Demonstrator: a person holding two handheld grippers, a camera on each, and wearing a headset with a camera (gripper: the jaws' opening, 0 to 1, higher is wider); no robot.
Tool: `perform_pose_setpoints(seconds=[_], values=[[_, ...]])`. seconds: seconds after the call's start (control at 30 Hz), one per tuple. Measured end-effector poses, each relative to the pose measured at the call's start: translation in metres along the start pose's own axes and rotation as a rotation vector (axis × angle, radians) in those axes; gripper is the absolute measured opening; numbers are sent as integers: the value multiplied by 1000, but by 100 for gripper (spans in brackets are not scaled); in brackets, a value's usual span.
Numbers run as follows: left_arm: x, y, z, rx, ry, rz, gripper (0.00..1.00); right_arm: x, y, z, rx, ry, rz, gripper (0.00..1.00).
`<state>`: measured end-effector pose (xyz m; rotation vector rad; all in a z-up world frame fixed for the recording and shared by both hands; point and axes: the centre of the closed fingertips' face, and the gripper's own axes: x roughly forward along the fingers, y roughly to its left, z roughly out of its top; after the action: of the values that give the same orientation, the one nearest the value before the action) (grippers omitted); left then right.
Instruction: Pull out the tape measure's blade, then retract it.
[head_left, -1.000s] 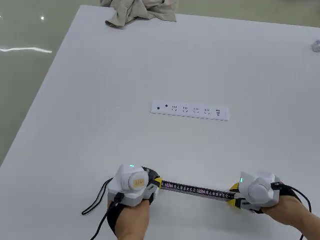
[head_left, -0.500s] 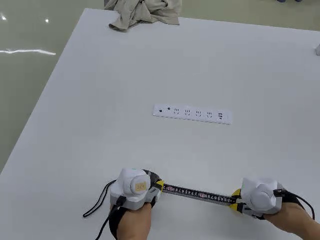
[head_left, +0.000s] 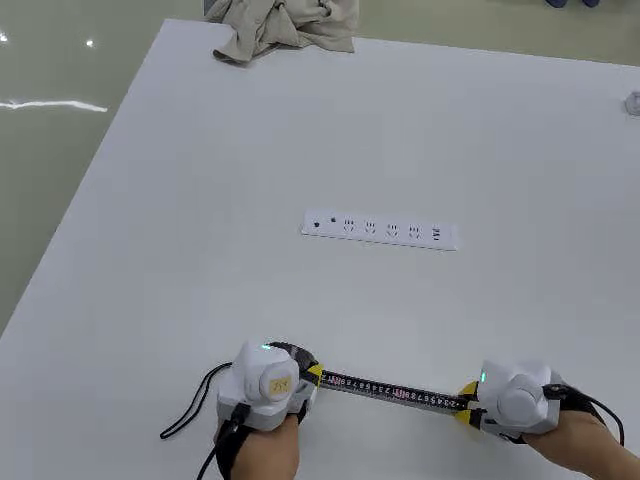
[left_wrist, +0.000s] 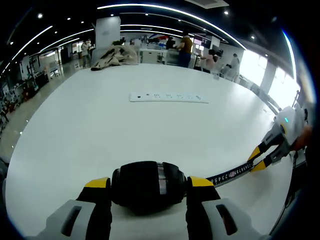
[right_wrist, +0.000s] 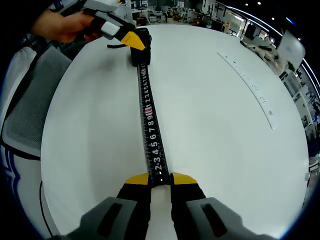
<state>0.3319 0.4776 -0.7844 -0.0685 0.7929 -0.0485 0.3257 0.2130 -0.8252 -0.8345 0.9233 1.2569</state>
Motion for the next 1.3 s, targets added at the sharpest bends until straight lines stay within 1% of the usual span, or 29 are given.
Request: perform_pose_setpoints(seconds=[0.17,0.77,0.93,1.13,1.3], values=[[0,0,0,3,-1,-3,56,1,-2,4,-27,-7,-23,14],[1,1,0,-5,7,-3,56,4,-5,14,-98,-23,-55,13],[1,0,-1,-8,7,2,56,6,-6,19,-111,-35,-66,13],[1,0,-1,-10,10,0,56,11,-5,30,-129,-49,-69,13],[1,1,-1,-13,12,1,56,12,-5,33,-134,-53,-69,13]])
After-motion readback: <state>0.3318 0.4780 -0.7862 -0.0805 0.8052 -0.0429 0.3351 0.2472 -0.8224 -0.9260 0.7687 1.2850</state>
